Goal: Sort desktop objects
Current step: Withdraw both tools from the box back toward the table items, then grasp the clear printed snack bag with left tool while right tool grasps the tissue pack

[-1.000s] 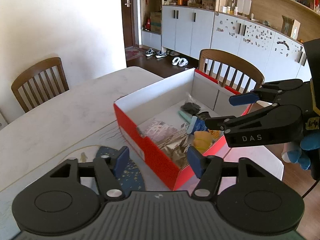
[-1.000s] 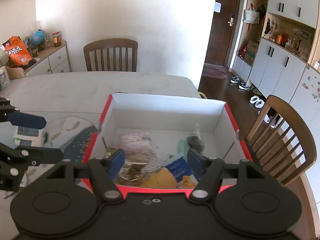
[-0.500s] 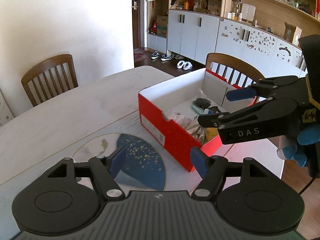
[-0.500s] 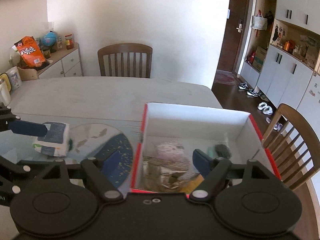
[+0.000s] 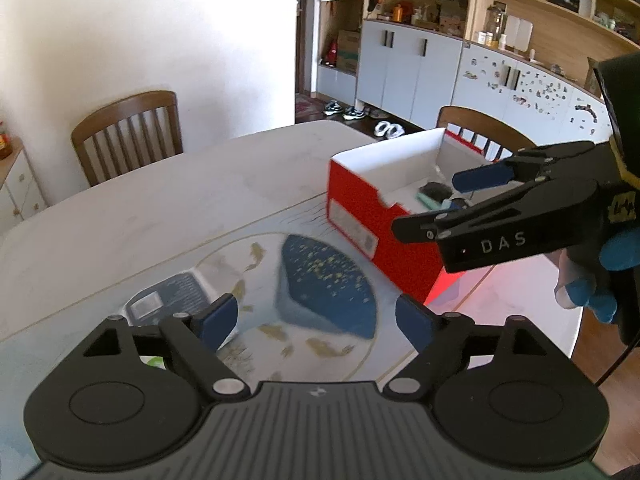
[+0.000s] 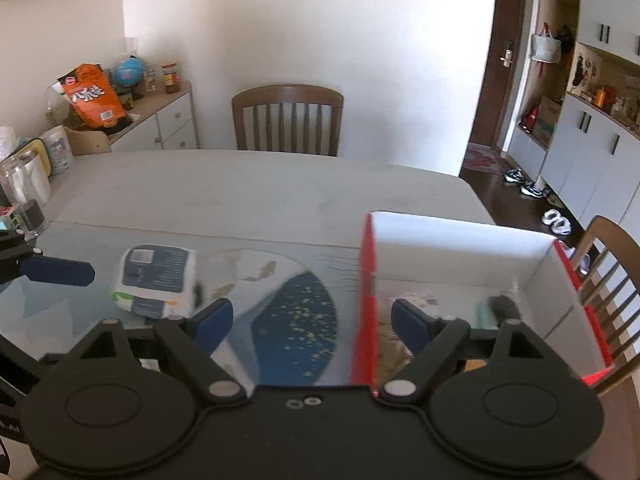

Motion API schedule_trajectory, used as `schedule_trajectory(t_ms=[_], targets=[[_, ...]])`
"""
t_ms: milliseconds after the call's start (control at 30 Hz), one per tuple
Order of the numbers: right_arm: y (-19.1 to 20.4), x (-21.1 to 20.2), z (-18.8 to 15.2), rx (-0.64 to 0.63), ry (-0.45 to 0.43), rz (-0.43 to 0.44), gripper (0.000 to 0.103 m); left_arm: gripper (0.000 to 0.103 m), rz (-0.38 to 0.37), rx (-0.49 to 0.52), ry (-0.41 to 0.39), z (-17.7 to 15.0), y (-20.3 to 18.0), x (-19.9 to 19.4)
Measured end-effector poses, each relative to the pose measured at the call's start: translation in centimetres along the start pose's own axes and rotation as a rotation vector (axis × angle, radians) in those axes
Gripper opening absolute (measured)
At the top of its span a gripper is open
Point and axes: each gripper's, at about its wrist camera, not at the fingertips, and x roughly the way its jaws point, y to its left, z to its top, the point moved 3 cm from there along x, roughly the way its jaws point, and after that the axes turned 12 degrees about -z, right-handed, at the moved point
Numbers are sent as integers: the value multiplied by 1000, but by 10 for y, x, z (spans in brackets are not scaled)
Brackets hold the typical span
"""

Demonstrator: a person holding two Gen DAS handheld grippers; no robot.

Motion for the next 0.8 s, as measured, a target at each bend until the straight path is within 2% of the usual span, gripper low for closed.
schedule_trajectory(t_ms=[167,300,467,800], targets=[[22,2,3,-12,-1,30,91,88,4,-33,-7,-16,21,-12],[37,4,6,-17,-6,67,96,97,-7,-51,3,-31,39,-19],[56,9,10,-36,-1,94,97,103,-35,-66,19,-55,56,-23],[100,29,18,-78,17,124,98,103,-109,-16,84,-91,60,-8]])
